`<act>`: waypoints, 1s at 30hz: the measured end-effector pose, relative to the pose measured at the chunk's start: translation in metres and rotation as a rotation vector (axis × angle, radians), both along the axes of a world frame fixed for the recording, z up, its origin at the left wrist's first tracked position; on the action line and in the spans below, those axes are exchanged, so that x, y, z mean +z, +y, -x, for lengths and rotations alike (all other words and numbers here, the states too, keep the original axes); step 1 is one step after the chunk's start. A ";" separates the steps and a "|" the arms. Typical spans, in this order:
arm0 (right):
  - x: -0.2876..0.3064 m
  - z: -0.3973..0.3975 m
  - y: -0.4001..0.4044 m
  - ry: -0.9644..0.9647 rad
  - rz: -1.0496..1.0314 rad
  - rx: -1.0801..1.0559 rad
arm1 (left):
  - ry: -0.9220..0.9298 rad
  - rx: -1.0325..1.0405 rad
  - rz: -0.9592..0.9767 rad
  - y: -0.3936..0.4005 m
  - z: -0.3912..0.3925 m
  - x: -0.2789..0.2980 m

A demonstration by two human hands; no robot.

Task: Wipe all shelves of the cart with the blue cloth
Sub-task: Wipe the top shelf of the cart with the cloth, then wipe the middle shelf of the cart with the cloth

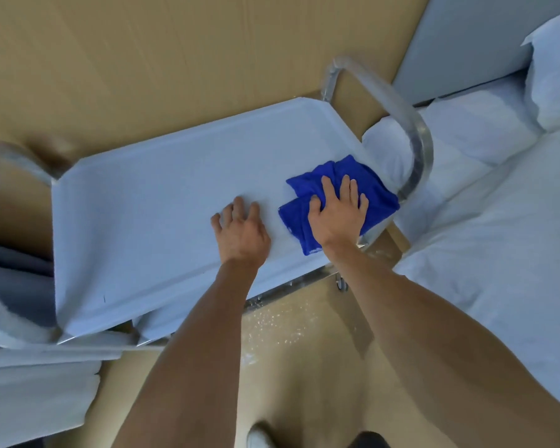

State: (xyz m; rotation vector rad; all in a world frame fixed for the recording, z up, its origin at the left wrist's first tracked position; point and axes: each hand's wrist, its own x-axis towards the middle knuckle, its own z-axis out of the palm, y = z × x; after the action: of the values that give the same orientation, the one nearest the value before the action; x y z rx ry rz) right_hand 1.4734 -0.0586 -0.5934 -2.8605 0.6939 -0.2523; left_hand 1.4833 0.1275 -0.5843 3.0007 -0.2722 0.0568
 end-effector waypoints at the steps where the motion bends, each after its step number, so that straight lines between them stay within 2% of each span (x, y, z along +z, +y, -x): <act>1: -0.001 0.003 0.002 -0.045 0.000 -0.003 | -0.019 -0.016 -0.016 0.001 0.001 0.002; 4: -0.008 0.002 0.003 -0.174 -0.014 -0.012 | -0.026 -0.003 -0.044 0.002 -0.007 0.005; 8: -0.015 -0.003 0.002 -0.322 0.005 -0.008 | -0.013 0.269 -0.003 0.001 -0.021 0.005; 10: -0.020 -0.002 0.002 -0.417 0.007 -0.032 | -0.028 0.314 0.015 -0.002 -0.019 0.002; 14: -0.030 0.003 0.004 -0.598 -0.033 -0.064 | -0.173 0.305 0.071 -0.011 -0.003 -0.003; 22: -0.095 0.069 0.033 -1.029 -0.219 0.176 | -0.542 0.219 0.069 -0.014 0.055 -0.021; 26: -0.121 0.083 0.054 -1.085 -0.373 0.127 | -0.820 0.108 0.093 -0.002 0.071 -0.054; 30: -0.165 0.088 0.063 -0.989 -0.506 0.102 | -0.843 0.022 0.070 0.005 0.082 -0.085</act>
State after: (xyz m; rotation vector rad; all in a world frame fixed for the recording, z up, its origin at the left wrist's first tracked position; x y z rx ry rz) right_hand 1.3859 0.0040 -0.7580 -1.9182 0.3209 -1.1605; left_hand 1.4010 0.1323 -0.6697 2.7239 -0.2944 1.2971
